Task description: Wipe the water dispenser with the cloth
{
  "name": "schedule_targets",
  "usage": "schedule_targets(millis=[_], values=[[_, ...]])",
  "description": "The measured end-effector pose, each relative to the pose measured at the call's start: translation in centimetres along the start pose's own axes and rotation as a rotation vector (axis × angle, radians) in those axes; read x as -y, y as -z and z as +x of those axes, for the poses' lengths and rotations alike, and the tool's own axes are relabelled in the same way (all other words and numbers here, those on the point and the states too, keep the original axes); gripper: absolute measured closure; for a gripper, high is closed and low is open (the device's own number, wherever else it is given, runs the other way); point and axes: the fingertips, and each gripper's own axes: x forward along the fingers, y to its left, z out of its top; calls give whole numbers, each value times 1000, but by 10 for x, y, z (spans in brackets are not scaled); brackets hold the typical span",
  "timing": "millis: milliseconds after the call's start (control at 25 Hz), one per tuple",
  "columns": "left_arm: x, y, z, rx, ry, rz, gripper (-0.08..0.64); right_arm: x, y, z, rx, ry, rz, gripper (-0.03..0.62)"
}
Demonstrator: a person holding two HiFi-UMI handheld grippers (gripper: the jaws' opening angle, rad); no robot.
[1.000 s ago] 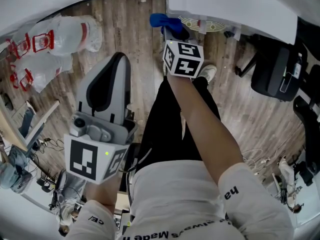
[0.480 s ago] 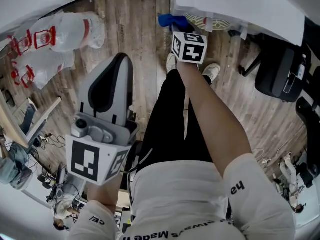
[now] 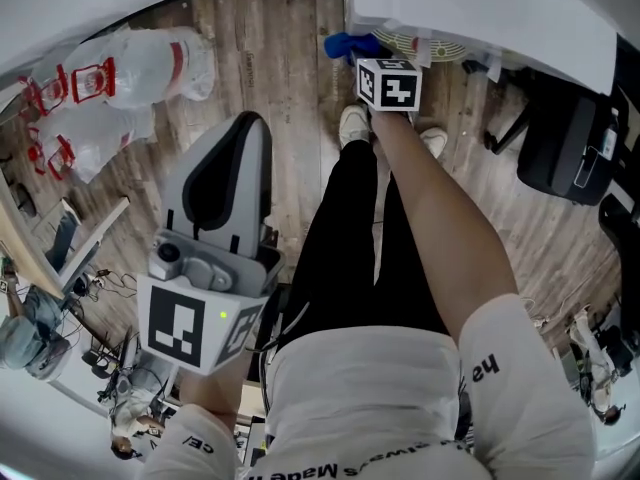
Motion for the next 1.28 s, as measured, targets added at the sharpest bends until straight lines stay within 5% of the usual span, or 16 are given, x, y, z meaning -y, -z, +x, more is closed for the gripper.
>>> schedule_targets(millis=[320,760,1280], values=[[-11,9,-2,-16,-15,-9,540,9,13,20,-64,15,12,495],[-8,13,-5,-19,-10,-12,540,-1,5,2,-27,-27,-55,495],[43,-30,1,36,59,0,540,-53,-16,-179,100,-132,-247,495]])
